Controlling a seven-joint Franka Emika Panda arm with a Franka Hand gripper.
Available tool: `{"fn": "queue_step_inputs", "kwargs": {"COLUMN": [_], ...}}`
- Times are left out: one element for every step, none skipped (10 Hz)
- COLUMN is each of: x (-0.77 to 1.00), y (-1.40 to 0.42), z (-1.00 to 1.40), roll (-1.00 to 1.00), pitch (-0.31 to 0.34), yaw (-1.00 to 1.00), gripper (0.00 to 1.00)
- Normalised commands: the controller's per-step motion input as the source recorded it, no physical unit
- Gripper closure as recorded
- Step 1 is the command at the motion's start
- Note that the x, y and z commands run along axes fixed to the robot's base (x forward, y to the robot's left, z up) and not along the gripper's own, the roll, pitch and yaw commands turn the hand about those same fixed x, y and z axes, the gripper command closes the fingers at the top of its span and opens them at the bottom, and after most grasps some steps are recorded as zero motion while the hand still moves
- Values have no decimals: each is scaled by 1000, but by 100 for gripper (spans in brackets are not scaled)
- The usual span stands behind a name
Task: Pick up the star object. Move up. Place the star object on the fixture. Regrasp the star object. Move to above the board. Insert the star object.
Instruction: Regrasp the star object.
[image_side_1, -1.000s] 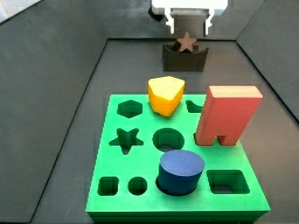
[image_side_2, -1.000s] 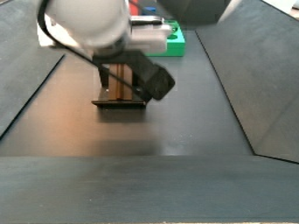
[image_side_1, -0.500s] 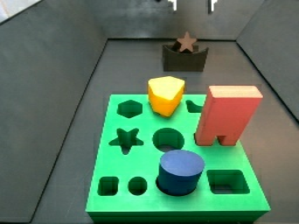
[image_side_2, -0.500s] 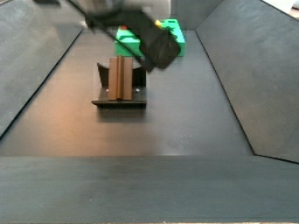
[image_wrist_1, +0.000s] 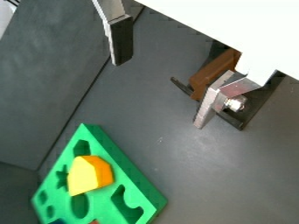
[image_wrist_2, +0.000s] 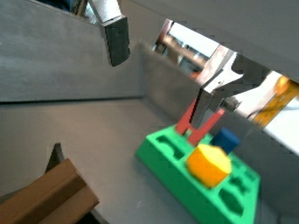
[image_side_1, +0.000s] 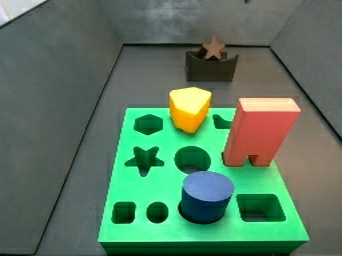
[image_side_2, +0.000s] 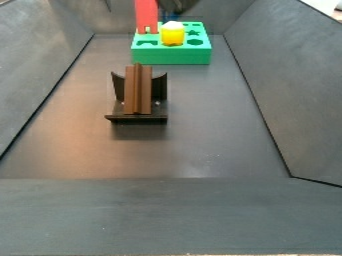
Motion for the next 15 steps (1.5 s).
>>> {"fn": "queue_step_inputs", "kwargs": {"x": [-44,-31,-24,-33,-42,-43,-43,-43,-32,-21,-17,-18,-17,-7,1], "y": [-91,-46,-47,-42,-31,-30,-28,-28,-22,-20,-18,-18,-17,-19,-20], "z": [57,44,18,17,18,11,8,10,4,3,7,6,3,5,4], "roll": [1000,1000,1000,1000,1000,1000,1000,1000,1000,1000,1000,1000,1000,1000,1000], "pitch": [51,52,48,46,39,35,26,23,15,7,3,3,6,12,16], "yaw": [8,8,7,8,8,8,9,9,10,12,13,14,16,18,19], "gripper": [0,0,0,0,0,0,0,0,0,0,0,0,0,0,0]}}
